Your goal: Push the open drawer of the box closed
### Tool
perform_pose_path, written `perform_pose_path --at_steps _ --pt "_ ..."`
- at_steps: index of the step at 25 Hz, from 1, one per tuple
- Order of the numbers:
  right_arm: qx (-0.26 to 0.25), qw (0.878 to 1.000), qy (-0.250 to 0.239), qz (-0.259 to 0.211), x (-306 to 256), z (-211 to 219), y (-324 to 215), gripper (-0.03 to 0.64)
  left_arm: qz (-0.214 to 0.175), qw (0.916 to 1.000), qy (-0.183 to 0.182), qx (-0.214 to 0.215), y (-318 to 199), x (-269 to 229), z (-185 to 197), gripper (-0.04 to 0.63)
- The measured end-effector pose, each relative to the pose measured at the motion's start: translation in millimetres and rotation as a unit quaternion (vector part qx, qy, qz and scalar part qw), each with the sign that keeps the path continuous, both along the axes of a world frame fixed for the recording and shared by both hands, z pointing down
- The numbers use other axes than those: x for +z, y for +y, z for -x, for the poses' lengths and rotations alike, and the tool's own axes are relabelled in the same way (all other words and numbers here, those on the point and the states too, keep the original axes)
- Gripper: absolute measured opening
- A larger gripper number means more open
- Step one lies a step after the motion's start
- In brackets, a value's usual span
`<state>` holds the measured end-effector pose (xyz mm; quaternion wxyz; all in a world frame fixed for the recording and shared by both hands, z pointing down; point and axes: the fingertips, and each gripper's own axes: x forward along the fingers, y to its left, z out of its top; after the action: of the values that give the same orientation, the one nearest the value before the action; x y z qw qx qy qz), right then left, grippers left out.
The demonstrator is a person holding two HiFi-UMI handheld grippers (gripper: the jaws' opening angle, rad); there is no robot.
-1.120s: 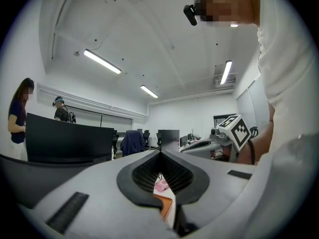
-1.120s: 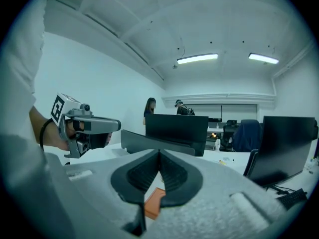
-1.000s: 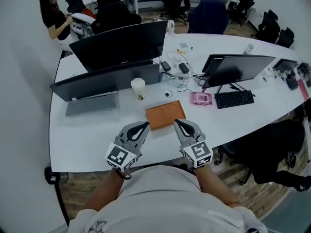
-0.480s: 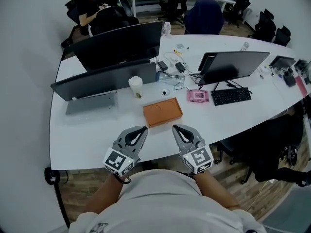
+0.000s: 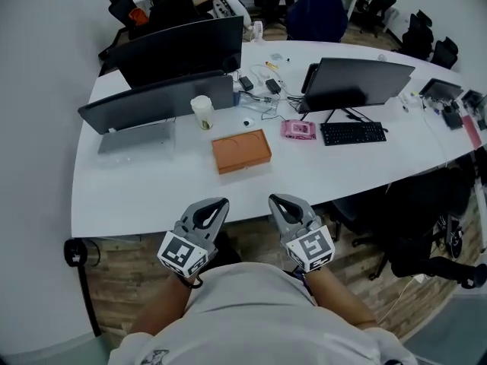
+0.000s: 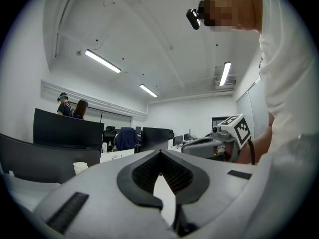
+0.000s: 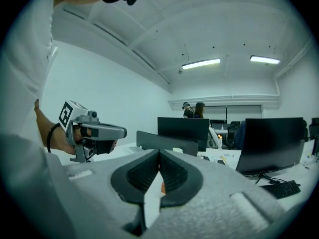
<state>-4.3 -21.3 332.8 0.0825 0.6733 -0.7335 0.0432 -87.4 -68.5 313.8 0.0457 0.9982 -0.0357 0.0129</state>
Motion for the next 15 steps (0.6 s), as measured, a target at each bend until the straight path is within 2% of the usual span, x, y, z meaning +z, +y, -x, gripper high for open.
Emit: perform_pose_path --at_steps 6,15 --pt "-0.010 1.000 -0.003 0.002 2 14 55 0.003 -0.002 0.9999 -0.006 -0.010 58 -5 22 -0.002" --pt "-0.025 1.000 0.001 0.006 4 53 99 0.003 -0.018 0.9997 -0.014 0.006 99 -9 66 -0.002"
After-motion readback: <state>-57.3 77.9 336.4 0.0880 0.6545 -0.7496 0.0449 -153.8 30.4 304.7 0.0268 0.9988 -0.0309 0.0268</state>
